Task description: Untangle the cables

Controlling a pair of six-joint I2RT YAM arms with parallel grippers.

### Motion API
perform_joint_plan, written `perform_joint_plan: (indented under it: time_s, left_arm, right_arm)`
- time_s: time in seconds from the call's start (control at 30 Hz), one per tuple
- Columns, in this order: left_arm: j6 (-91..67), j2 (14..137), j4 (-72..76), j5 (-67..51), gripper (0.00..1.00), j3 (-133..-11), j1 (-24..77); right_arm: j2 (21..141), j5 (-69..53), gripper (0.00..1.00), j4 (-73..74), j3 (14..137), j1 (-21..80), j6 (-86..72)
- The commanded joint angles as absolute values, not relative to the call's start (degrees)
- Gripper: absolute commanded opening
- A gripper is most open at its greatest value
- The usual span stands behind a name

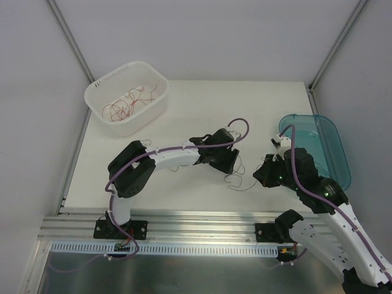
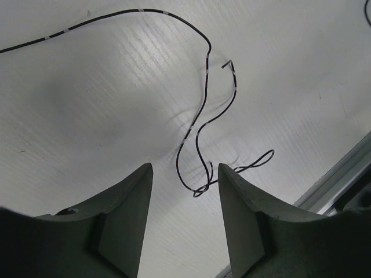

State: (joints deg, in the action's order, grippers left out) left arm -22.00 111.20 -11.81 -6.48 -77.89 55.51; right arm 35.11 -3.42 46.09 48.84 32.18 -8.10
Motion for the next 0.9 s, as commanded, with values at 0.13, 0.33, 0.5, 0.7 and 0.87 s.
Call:
perform_joint_plan:
  time_s: [0.13,0.33,0.5,0.7,0.87]
  left_arm:
    - [-28.91,113.81,-10.55,-6.76,0.45,-80.77,55.81]
    - [-31.29,115.49,-10.46,-8.70,0.37,-81.30,55.81]
    - [-31.55,112.17,-10.55,-3.09,0.00,-78.67,55.46]
    - [-37.26,97.86,-10.55,2.89,0.00,-64.97,45.28]
    - [-39.99,85.80,-10.46,2.46,0.00,-51.62,32.89]
  right_arm:
    - [34.01,-3.43,0.01,44.74,47.90,32.43,-9.67]
    - [33.49,-3.08,0.01,45.09,47.81,32.35,-9.67]
    - [32.61,-0.72,0.01,46.75,48.60,32.52,-9.32]
    - [30.24,7.63,0.01,51.84,50.71,32.43,-8.88]
    - [29.62,13.00,0.00,54.14,51.85,32.34,-8.88]
